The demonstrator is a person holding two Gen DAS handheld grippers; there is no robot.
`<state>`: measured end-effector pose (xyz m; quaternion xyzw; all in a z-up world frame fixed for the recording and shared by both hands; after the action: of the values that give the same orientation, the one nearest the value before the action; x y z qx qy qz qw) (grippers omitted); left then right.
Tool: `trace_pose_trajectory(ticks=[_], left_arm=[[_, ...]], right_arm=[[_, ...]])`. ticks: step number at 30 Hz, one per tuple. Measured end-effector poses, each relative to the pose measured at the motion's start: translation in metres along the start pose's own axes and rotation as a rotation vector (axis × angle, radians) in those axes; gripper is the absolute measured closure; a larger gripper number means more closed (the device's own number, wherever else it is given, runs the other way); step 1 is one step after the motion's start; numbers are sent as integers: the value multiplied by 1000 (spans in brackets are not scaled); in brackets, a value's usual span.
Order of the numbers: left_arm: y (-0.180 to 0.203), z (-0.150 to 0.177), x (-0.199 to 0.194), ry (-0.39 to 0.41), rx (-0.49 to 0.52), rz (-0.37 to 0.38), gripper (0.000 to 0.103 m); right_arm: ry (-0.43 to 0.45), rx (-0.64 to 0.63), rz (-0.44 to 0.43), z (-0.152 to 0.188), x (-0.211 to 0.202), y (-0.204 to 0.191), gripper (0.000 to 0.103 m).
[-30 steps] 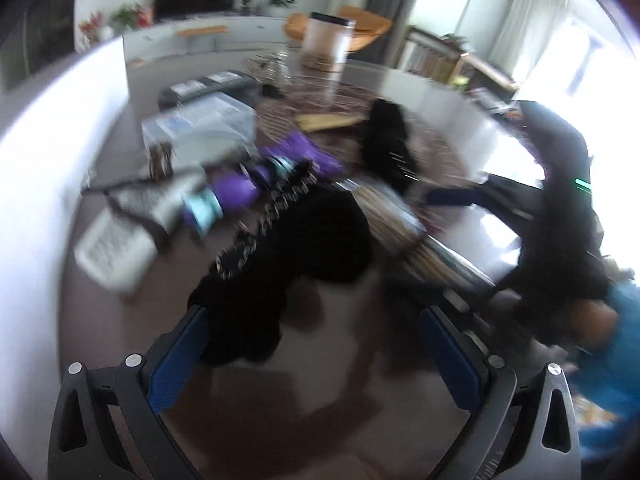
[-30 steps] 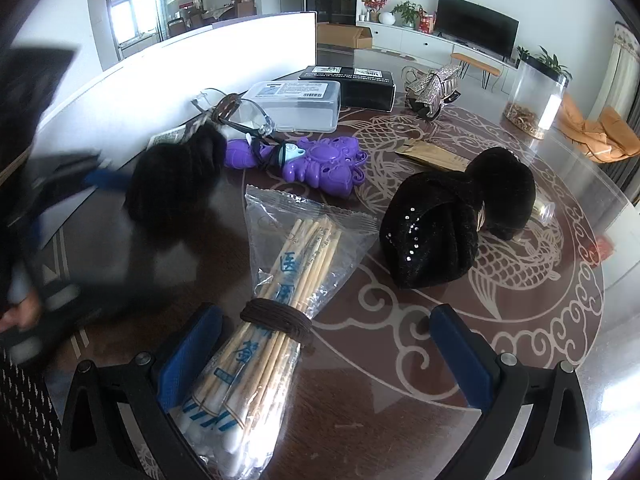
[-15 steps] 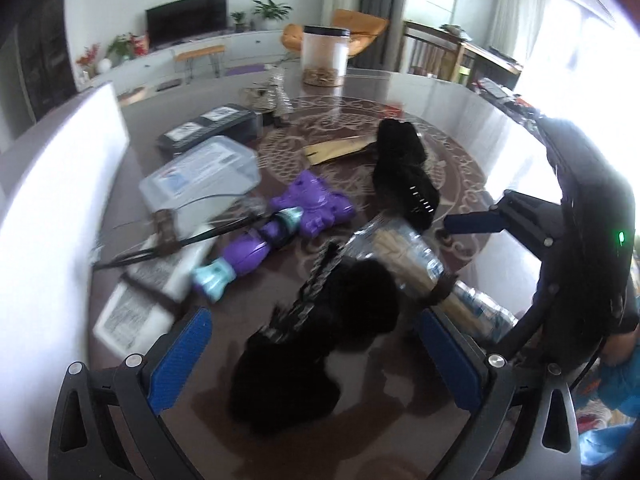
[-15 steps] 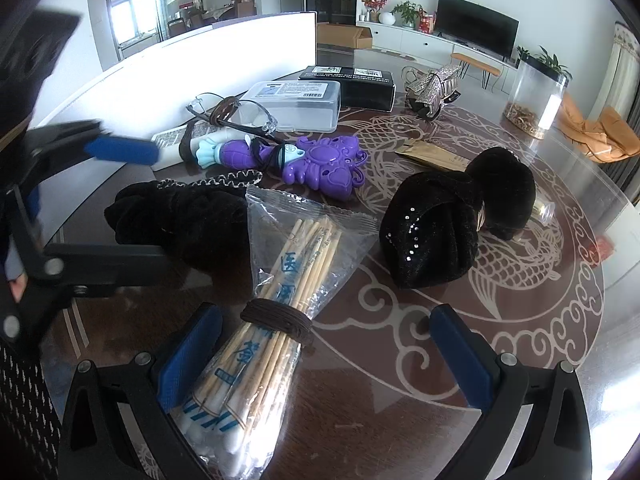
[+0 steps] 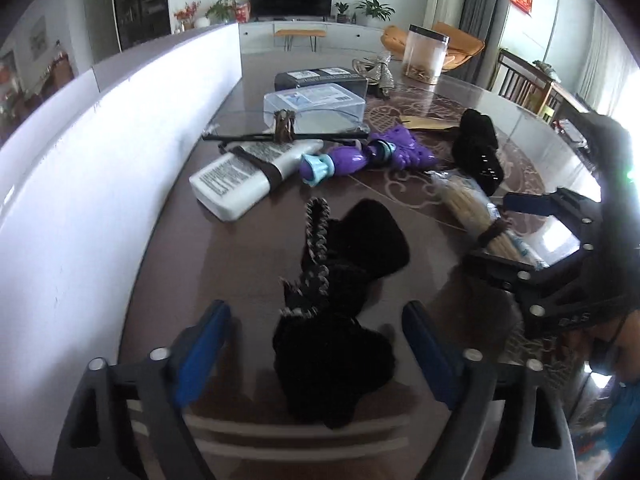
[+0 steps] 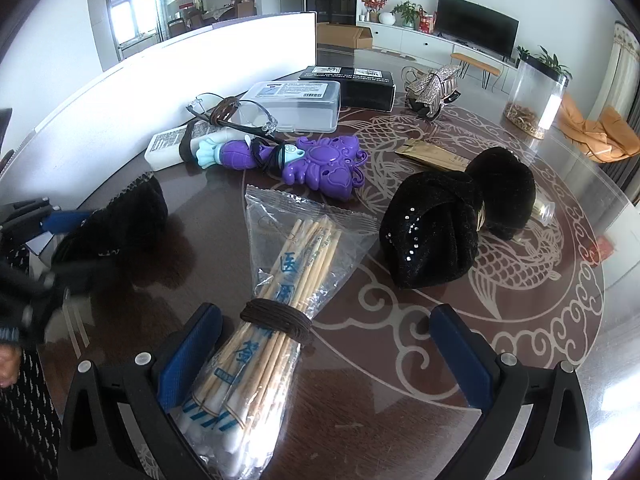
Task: Organize objects
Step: 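Grasp the chopstick bundle with the right gripper while the left gripper grasps the black glove, then carry both items into the cork-floored pen and open both grippers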
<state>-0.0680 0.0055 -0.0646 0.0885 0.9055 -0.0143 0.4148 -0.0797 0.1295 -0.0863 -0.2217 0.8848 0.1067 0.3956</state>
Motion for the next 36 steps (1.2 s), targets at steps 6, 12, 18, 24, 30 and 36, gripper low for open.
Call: trace_pose_trajectory(ticks=[6,12,18,24,30,36], left_arm=[[2,-9,16,-35,36,-33,5],[2,-9,21,-37,25,-44,0],[5,-12,27,-132,18,-47,0],[14,-8,-1,-41,35,-11,72],[10,-25,-73,126,-23,50,72],[-67,-67,-136,229,-163,8,72]], right_arm=[[0,0,0,0,0,0,0],[0,0,0,0,0,0,0],[-164,-3,-29,-7,7,0,0],[-214,12,25,-21,-2,-7,74],[-151,30,-25,-40,-42,-19,74],[-1,-38,-53,-124,-76,-59,74]])
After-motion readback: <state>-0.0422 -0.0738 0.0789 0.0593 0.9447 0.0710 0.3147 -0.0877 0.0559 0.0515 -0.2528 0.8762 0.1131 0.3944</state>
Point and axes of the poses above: each gripper's, at about its wrist camera, not at the fingertips, and x roughly the way its jaws point, y to its right, z to its underside, the point moved 6 cm from there along x, roughly the way its jaws point, and after that the axes turned 6 degrees about y, right-handed, at the moved point
